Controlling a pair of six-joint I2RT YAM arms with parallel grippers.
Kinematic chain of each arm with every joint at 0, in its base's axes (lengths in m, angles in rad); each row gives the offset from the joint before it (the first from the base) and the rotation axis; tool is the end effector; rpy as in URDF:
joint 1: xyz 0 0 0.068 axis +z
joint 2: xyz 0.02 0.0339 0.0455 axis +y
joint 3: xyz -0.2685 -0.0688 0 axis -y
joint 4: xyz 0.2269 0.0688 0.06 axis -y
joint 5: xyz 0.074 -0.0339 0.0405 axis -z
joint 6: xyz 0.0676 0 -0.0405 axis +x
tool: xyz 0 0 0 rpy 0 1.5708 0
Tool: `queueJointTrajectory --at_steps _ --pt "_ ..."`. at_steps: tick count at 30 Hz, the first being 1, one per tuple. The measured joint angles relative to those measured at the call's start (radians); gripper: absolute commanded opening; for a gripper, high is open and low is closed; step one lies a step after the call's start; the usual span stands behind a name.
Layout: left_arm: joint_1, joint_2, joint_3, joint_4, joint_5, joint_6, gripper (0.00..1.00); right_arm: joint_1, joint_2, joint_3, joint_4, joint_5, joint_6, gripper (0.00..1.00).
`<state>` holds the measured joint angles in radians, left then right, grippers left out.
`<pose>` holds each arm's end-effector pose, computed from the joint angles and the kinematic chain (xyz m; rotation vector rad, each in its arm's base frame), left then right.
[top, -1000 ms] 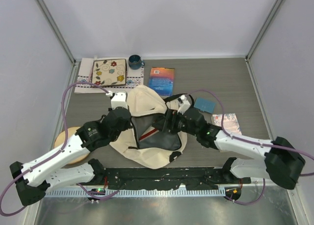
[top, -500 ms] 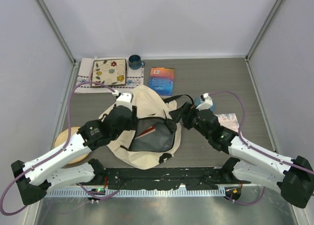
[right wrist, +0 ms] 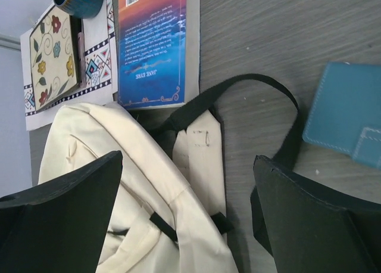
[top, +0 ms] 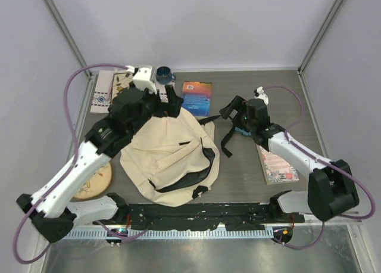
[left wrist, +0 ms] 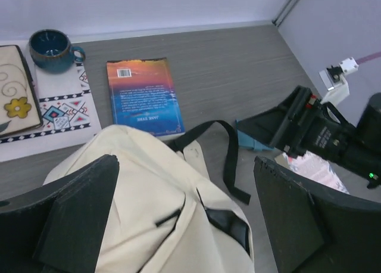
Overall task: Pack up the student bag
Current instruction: Place the book in the student bag, then pick up the book from the center of the board.
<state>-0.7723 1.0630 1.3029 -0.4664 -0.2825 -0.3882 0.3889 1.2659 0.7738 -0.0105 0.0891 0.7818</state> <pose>0.1786 -0.1477 0.4291 0.1447 1.8197 -0.5756 0.2721 0.1050 0.2472 0.4710 2.0789 0.6171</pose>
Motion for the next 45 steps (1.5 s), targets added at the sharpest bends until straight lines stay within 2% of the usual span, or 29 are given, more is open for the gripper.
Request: queueJointTrajectory --at_steps 3,8,11,16,23,28,37,45 --pt "0.140 0.159 0.033 0.089 0.129 -0.001 1.00 -0.023 0.113 0.070 0.030 -0.057 -0.004 0.95" --pt "0.294 0.496 0.113 0.148 0.323 -0.031 0.97 -0.060 0.302 0.182 0.103 -0.150 0.002 0.89" --pt "0.341 0.663 0.190 0.148 0.400 -0.037 0.97 -0.071 0.408 0.245 0.137 -0.198 0.007 0.88" --pt "0.383 0.822 0.317 0.147 0.472 -0.050 0.97 -0.074 0.546 0.337 0.182 -0.257 0.016 0.87" --pt "0.422 1.066 0.563 0.147 0.511 -0.045 0.95 -0.074 0.705 0.467 0.218 -0.307 0.030 0.86" --pt "0.442 1.204 0.662 0.120 0.521 -0.046 0.95 -0.074 0.795 0.536 0.227 -0.325 0.034 0.85" --pt "0.454 1.314 0.688 0.081 0.566 -0.066 0.89 -0.074 0.897 0.611 0.220 -0.347 0.034 0.77" --pt "0.453 1.347 0.694 0.089 0.668 -0.106 0.79 -0.075 0.903 0.614 0.234 -0.384 0.041 0.60"
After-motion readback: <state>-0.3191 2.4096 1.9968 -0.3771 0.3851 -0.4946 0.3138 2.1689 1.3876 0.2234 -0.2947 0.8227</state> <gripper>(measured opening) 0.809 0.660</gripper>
